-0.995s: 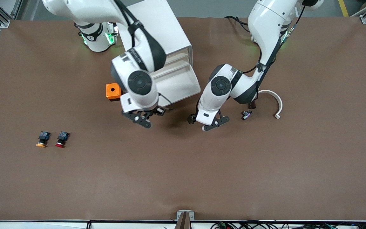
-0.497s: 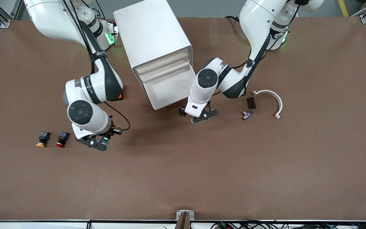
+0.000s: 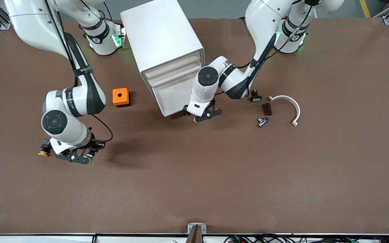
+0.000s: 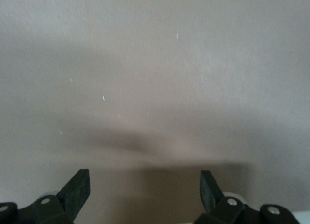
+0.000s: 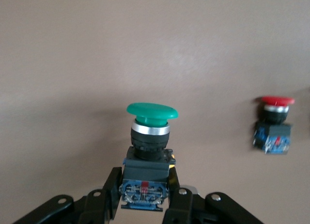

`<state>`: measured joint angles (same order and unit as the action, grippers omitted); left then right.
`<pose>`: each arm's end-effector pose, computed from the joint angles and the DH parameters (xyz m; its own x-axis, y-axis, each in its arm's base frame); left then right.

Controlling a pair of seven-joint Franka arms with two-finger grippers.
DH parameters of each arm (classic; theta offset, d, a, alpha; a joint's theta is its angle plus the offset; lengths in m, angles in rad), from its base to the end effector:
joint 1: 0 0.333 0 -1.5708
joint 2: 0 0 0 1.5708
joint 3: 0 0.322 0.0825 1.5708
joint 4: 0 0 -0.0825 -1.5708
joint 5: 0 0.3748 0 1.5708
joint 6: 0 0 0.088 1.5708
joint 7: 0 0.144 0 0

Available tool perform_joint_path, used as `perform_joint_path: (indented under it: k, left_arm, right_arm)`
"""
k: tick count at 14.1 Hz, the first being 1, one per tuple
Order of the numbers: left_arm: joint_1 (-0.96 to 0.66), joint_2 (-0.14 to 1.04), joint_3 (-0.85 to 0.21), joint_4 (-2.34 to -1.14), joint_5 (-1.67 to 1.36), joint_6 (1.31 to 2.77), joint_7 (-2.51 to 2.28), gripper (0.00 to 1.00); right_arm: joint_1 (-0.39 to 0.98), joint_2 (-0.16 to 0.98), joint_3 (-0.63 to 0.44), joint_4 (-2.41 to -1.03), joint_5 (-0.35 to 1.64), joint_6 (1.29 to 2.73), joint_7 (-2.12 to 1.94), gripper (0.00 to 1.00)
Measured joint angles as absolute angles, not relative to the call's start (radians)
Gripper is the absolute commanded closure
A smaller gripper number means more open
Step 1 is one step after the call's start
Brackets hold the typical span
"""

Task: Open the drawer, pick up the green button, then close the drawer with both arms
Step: 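Place the green button by the red button while the left gripper closes drawer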

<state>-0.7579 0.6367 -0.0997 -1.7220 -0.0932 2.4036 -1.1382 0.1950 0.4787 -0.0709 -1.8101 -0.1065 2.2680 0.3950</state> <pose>0.4436 -0.5095 0.1976 0.9299 0.3550 -0.0960 0.3632 -0.9274 0.0893 0.6389 0.0764 0.2517 0.9813 -0.1916 0.0205 -0.1927 -0.9747 0.1134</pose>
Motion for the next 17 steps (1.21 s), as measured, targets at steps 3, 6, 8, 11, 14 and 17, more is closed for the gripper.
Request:
perform_joint_path:
  k: [3, 6, 8, 11, 14, 17]
  left_arm:
    - [-0.770, 0.637, -0.101, -1.717, -0.093, 2.388, -1.144, 0.00]
    - [-0.779, 0.637, -0.107, -1.704, -0.093, 2.355, -1.161, 0.00]
    - [-0.794, 0.637, -0.111, -1.697, -0.093, 2.342, -1.185, 0.00]
    - [-0.803, 0.637, -0.135, -1.695, -0.096, 2.333, -1.214, 0.00]
    - [-0.810, 0.637, -0.154, -1.695, -0.103, 2.329, -1.225, 0.00]
    - [-0.812, 0.640, -0.160, -1.695, -0.147, 2.321, -1.225, 0.00]
  right_arm:
    - [0.115, 0.479, -0.071, -1.889, -0.107, 2.409, 0.279, 1.00]
    - [0.062, 0.484, -0.070, -1.951, -0.107, 2.505, 0.215, 1.00]
    - [0.052, 0.495, -0.069, -1.963, -0.107, 2.526, 0.197, 1.00]
    - [0.052, 0.517, -0.066, -1.964, -0.107, 2.545, 0.180, 1.00]
    - [0.052, 0.531, -0.061, -1.966, -0.107, 2.546, 0.178, 1.00]
    - [0.052, 0.534, -0.052, -1.979, -0.107, 2.546, 0.178, 1.00]
